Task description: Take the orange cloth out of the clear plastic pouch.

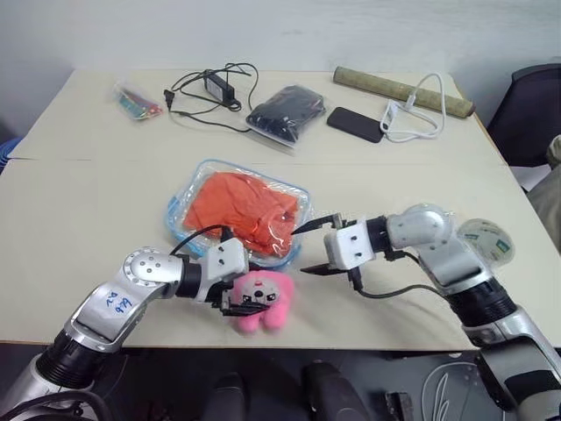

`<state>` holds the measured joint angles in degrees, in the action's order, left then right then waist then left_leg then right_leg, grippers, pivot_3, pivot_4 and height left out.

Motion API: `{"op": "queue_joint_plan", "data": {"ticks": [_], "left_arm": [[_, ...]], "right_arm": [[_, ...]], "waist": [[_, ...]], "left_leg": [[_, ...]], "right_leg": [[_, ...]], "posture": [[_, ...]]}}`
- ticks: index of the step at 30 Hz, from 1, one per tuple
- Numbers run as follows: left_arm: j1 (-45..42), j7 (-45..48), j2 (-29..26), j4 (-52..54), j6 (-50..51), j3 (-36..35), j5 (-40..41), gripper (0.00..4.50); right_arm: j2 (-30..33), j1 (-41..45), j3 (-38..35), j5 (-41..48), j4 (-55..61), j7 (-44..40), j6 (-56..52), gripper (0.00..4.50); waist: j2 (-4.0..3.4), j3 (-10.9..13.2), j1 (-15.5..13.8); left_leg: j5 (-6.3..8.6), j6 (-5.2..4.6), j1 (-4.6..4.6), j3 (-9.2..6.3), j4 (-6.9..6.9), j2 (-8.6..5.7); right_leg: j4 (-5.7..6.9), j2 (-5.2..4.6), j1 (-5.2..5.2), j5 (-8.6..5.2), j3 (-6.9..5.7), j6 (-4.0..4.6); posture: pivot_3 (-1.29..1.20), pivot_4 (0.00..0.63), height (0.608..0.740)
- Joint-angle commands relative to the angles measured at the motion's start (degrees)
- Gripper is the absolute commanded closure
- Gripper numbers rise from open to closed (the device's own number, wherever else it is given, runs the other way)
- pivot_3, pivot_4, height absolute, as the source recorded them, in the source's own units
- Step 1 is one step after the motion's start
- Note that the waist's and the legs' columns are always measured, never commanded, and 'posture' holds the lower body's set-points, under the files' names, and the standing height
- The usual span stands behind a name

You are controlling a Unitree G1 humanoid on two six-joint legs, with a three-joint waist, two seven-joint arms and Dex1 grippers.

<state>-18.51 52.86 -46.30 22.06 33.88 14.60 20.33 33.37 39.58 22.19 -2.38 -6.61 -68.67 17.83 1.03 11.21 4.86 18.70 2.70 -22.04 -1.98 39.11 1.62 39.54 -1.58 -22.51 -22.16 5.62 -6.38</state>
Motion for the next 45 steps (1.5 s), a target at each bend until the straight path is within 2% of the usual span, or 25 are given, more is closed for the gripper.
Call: {"op": "queue_joint_plan", "data": {"ticks": [1,4,5,7,10,15,17,21,29,32,35,40,45], "left_arm": [[1.5,0.1,-1.1,2.1,1.0,-1.6,-0.4,1.88],[2.7,-0.4,-1.3,3.4,2.1,-3.1,0.1,2.75],[3.1,-0.7,-1.2,3.9,2.6,-3.6,0.4,3.05],[3.7,-1.1,-1.1,4.9,3.3,-4.3,0.6,3.55],[4.6,-1.8,-0.8,6.1,4.0,-4.9,0.7,4.20],[5.7,-3.2,-0.1,6.7,5.2,-6.4,1.3,4.30],[6.2,-4.3,0.2,6.8,6.2,-7.9,1.8,4.30],[8.2,-6.3,0.6,7.6,10.2,-14.5,5.8,4.30],[18.7,-4.6,-2.5,10.4,16.2,-35.6,15.2,4.30],[21.7,-4.0,-4.2,9.5,15.8,-39.8,15.2,4.30],[26.0,-1.9,-6.9,3.7,12.8,-46.4,12.5,4.30],[27.2,0.0,-9.6,-4.9,9.8,-52.4,11.3,4.30],[26.4,-0.4,-8.6,-2.6,10.3,-50.4,13.2,4.30]], "right_arm": [[-2.3,2.1,0.7,-1.5,-2.0,1.6,4.9,0.81],[-3.5,3.3,1.0,-2.5,-4.3,2.2,6.8,0.81],[-4.0,3.9,1.0,-2.5,-5.3,2.5,7.0,0.99],[-4.6,4.9,1.0,-2.4,-6.6,2.5,7.4,1.39],[-4.8,5.4,1.0,-2.1,-7.9,1.9,8.5,2.53],[-4.6,5.5,1.1,-1.5,-9.3,0.5,9.7,4.06],[-4.1,5.7,1.0,-1.4,-10.1,-0.3,10.6,4.49],[-2.8,5.8,0.3,-1.0,-11.6,-1.5,13.6,4.50],[1.4,7.8,-0.9,-0.3,-19.7,-1.4,26.0,4.50],[2.8,8.4,-0.8,0.1,-22.7,-1.7,29.7,4.50],[5.0,9.5,-1.1,0.5,-26.4,-2.5,34.0,4.50],[6.5,11.6,-0.7,0.6,-32.1,-2.7,39.7,4.50],[5.5,11.8,-0.5,2.8,-33.5,-3.7,39.3,4.50]], "waist": [[0.00,0.0,0.0],[0.00,0.0,-0.1],[0.00,0.0,0.0],[0.00,0.0,0.0],[0.00,0.0,0.0],[0.00,0.0,0.0],[0.00,0.0,0.0],[0.00,0.0,0.0],[0.00,0.0,0.1],[0.00,0.0,0.0],[-0.01,0.0,0.1],[-0.03,0.0,0.2],[-0.04,0.0,0.2]], "left_leg": [[-0.01,0.01,-0.01,-0.01,0.00,0.00],[-0.11,0.18,-0.01,-0.02,0.00,0.00],[-0.11,0.19,-0.01,-0.02,0.00,0.00],[-0.12,0.19,0.00,-0.04,0.00,0.00],[-0.12,0.20,0.00,-0.04,0.00,0.01],[-0.11,0.19,0.00,-0.04,0.00,0.01],[-0.11,0.19,0.00,-0.04,0.00,0.01],[-0.11,0.18,0.00,-0.04,0.00,0.01],[-0.02,0.02,-0.01,-0.07,-0.01,0.02],[-0.01,0.00,-0.01,-0.11,-0.01,0.00],[-0.01,0.00,-0.01,-0.13,-0.01,-0.01],[0.00,-0.01,-0.01,-0.22,-0.02,0.01],[0.00,-0.01,-0.02,-0.21,-0.07,-0.01]], "right_leg": [[0.02,-0.01,0.00,0.00,-0.01,0.00],[0.02,-0.03,0.00,0.00,-0.02,0.00],[0.01,-0.04,0.01,0.00,-0.03,0.00],[0.03,-0.03,0.01,0.00,-0.04,0.00],[0.03,-0.04,0.01,0.00,-0.05,0.00],[0.03,-0.03,0.01,0.00,-0.05,0.00],[0.04,-0.03,0.01,0.00,-0.05,0.00],[0.03,-0.04,0.01,0.00,-0.06,0.00],[0.00,-0.10,0.01,0.00,-0.11,0.00],[-0.03,-0.12,0.06,0.00,-0.15,0.00],[-0.07,-0.13,0.07,0.00,-0.19,0.00],[-0.05,-0.12,0.08,-0.02,-0.31,0.07],[-0.06,-0.21,0.07,-0.02,-0.43,0.08]], "posture": [[0.00,0.150,0.740],[0.00,0.150,0.740],[0.00,0.150,0.740],[0.00,0.150,0.740],[0.00,0.150,0.740],[0.00,0.150,0.740],[0.00,0.150,0.740],[0.00,0.150,0.740],[0.00,0.150,0.740],[0.00,0.150,0.740],[0.00,0.150,0.740],[0.00,0.150,0.740],[0.00,0.150,0.740]]}}
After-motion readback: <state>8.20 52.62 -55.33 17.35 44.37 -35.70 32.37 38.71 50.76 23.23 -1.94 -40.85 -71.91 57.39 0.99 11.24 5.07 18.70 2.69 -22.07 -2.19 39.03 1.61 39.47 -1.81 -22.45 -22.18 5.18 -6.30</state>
